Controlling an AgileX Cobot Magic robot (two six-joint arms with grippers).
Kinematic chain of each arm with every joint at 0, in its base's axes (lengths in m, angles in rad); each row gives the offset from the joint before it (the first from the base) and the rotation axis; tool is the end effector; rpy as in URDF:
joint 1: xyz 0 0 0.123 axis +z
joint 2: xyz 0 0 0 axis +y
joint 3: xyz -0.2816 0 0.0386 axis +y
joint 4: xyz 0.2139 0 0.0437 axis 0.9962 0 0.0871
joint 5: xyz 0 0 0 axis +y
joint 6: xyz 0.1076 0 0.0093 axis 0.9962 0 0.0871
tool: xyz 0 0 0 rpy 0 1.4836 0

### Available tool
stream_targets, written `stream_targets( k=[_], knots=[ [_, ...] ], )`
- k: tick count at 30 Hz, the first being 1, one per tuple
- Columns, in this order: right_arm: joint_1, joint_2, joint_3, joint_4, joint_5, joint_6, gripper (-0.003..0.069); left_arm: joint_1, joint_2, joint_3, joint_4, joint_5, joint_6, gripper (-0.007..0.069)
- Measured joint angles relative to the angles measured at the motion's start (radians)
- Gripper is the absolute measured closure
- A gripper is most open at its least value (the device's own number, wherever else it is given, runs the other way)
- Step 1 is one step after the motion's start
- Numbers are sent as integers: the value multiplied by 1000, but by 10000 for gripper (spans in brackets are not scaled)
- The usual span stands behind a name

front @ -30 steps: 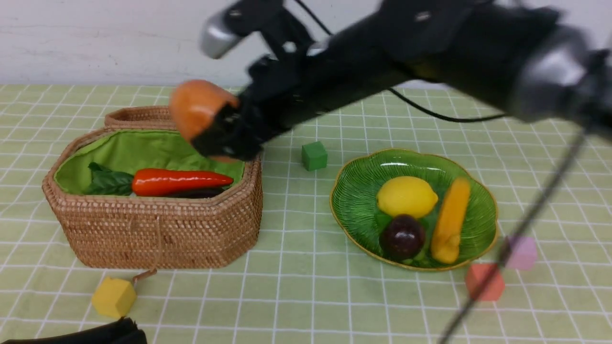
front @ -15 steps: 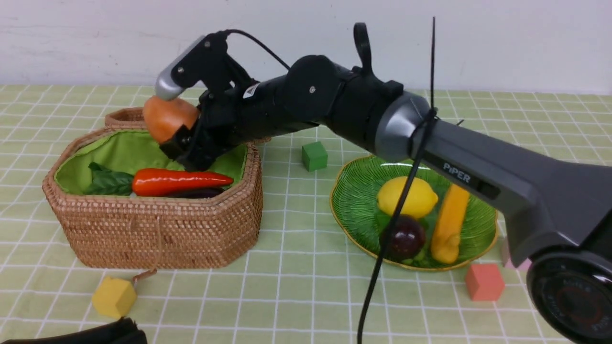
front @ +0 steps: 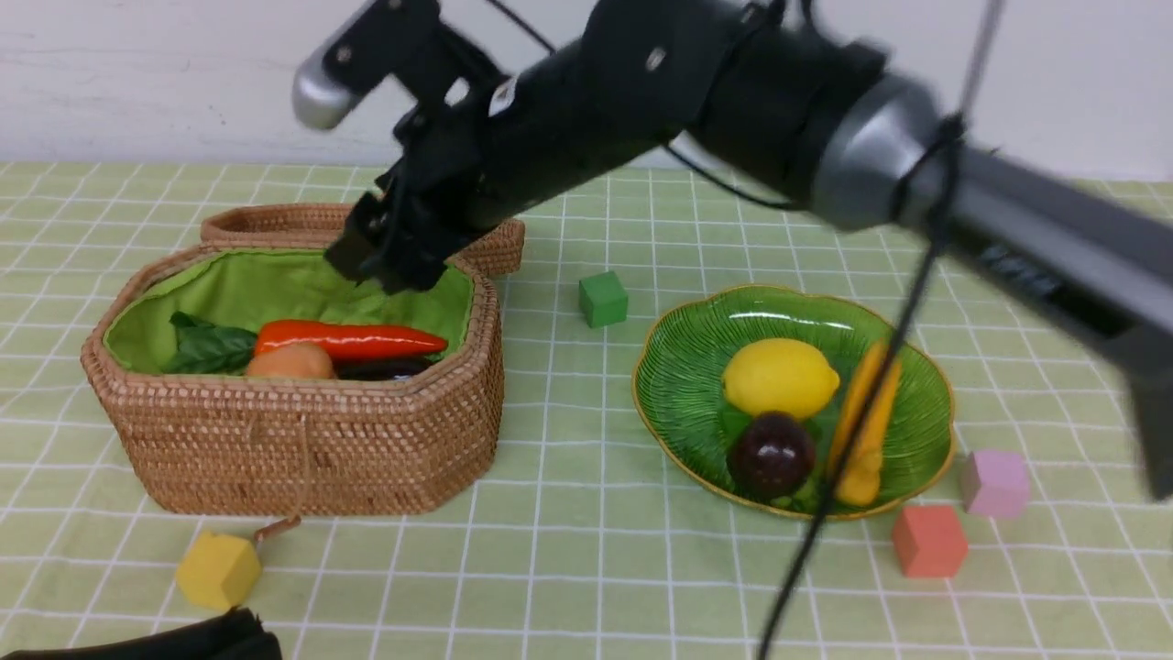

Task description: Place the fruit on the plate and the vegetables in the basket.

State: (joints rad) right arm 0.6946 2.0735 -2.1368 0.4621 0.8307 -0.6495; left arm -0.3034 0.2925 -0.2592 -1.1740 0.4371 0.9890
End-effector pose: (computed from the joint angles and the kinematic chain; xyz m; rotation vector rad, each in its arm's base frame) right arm 0.3328 0.3236 0.3486 -1.2437 1.8318 0.5743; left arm 0.0402 -0.0569 0.2653 0.4366 1.6757 -0.6747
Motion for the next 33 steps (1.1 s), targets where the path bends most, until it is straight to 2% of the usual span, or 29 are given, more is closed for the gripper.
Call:
stream_targets(
  k=[1, 2, 3, 5, 8, 9, 10, 14, 19, 22, 26, 33],
  knots=[
    [0, -55, 0, -61, 120, 113, 233, 0, 0, 0, 0, -4, 0, 520],
    [0, -91, -1, -103, 188, 179, 288, 0, 0, 0, 0, -5, 0, 519],
    [0, -98, -2, -111, 188, 192, 288, 0, 0, 0, 0, -7, 0, 518],
    [0, -178, -4, -224, 360, 334, 458, 0, 0, 0, 0, -20, 0, 515],
    [0, -239, -1, -306, 416, 440, 616, 0, 0, 0, 0, -45, 0, 514],
    [0, -239, -1, -310, 416, 447, 625, 0, 0, 0, 0, -46, 0, 514],
    [0, -266, 11, -328, 423, 491, 666, 0, 0, 0, 0, -62, 0, 514],
    [0, -337, 76, -343, 426, 569, 676, 0, 0, 0, 0, -90, 0, 514],
    [0, -533, 314, -348, 425, 650, 666, 0, 0, 0, -1, -98, 0, 517],
    [0, -666, 478, -351, 426, 694, 663, -5, 0, 0, -1, -98, 0, 550],
    [0, -865, 741, -353, 428, 759, 661, -9, 0, 0, -1, -84, 0, 638],
    [0, -1113, 1030, -372, 409, 873, 658, -9, 0, 0, -2, -142, 0, 637]
  ],
)
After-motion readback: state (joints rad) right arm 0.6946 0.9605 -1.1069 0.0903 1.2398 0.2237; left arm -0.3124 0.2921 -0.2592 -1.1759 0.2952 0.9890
